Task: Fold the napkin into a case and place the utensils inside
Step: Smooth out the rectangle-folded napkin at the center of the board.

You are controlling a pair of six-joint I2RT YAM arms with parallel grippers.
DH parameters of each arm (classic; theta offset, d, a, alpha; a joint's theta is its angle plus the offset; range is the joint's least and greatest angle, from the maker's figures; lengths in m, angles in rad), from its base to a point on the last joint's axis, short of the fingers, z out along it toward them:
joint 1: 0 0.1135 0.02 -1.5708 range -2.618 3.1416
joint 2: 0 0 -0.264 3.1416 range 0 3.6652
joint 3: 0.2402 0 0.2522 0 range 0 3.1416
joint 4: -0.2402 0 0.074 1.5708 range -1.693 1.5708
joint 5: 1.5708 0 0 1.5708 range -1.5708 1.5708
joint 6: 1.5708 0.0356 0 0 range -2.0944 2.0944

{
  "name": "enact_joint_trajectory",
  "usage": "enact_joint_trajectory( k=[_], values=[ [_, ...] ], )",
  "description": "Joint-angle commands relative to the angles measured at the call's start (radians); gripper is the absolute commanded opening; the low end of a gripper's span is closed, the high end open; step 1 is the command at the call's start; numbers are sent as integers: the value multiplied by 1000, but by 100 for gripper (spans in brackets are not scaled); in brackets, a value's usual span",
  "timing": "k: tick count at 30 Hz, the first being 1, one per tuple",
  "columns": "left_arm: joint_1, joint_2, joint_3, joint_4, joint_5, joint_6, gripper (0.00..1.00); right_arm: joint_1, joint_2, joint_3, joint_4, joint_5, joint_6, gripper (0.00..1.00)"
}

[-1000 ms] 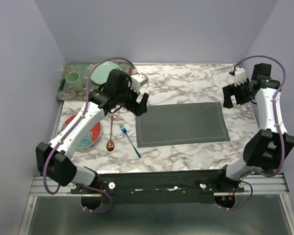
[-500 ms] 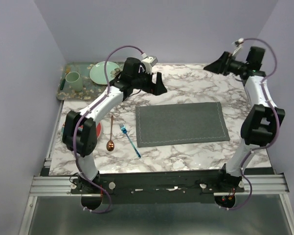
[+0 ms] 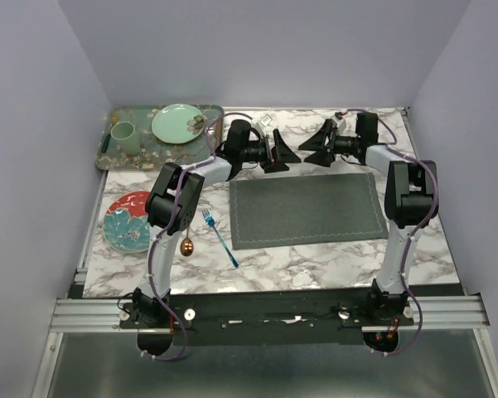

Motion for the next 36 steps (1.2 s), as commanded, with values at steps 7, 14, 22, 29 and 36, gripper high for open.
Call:
enact_joint_trajectory(
  k=[7, 14, 22, 29, 36],
  values=[
    [2, 151, -32, 352, 80, -279, 99, 2, 139, -84, 133, -18, 100, 100],
    [28, 181, -107, 382, 82, -286, 99, -7, 205, -94, 121, 53, 90, 100],
    [94, 168, -208, 332, 109, -202, 99, -10, 197, -85, 38, 147, 66, 100],
    [149, 125, -297, 293, 144, -132, 99, -7, 200, -61, -25, 204, 60, 100],
    [203, 79, -336, 182, 177, -20, 99, -7, 193, -54, -59, 230, 52, 100]
  ],
)
